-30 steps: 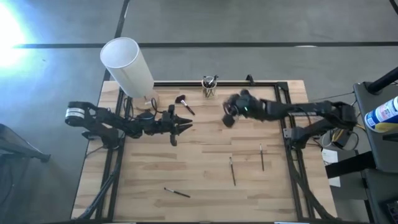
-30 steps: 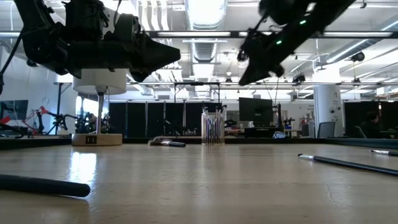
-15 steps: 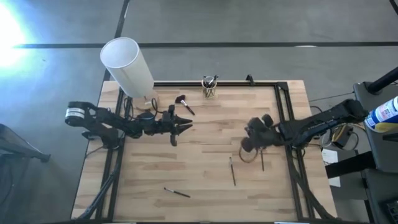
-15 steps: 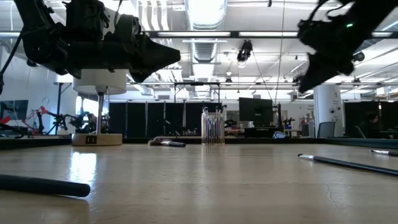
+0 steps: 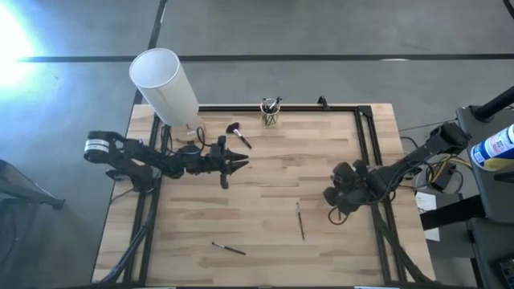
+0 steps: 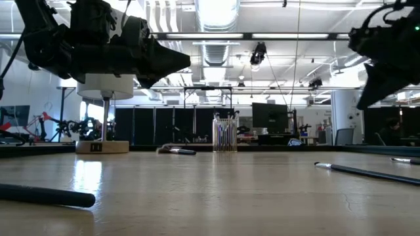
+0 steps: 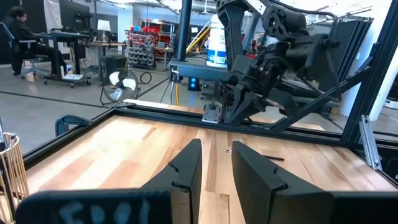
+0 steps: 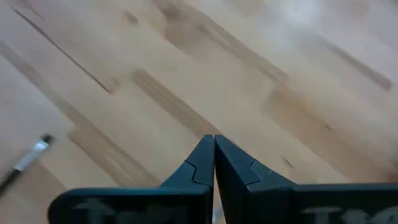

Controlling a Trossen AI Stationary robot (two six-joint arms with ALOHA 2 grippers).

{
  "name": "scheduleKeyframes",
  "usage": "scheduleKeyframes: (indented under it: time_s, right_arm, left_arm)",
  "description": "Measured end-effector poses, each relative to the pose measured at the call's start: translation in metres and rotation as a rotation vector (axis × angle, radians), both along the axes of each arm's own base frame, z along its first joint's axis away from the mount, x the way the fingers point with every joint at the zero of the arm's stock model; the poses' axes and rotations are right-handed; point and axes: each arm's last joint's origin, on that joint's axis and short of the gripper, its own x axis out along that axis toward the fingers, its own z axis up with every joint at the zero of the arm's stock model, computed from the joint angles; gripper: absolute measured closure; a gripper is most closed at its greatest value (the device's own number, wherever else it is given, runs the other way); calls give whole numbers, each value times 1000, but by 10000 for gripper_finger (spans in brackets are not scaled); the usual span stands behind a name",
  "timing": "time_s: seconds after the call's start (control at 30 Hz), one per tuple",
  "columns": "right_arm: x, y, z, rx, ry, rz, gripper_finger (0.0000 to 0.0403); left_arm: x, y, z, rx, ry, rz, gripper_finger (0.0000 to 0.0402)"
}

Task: Put items in baskets/containers
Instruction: Put the eyeshadow into the gold container

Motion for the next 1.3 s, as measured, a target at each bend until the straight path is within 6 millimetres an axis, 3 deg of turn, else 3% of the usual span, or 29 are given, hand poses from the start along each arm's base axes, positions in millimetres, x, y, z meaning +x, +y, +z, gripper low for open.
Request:
scheduleKeyframes:
  time_s: [0.23, 0.73, 1.0, 1.3]
  right_arm:
    - [-6, 1, -9, 163, 83, -60, 383]
    - [-15, -7, -42, 296, 105, -196, 289]
    - [-18, -21, -58, 314, 116, -259, 294]
    - [-10, -26, -59, 331, 75, -231, 310]
  left_arm:
    - [0, 0, 0, 0, 2, 0, 319]
    - [0, 0, -2, -2, 16, 0, 319]
    - [0, 0, -2, -2, 16, 0, 319]
    - [0, 0, -2, -2, 17, 0, 319]
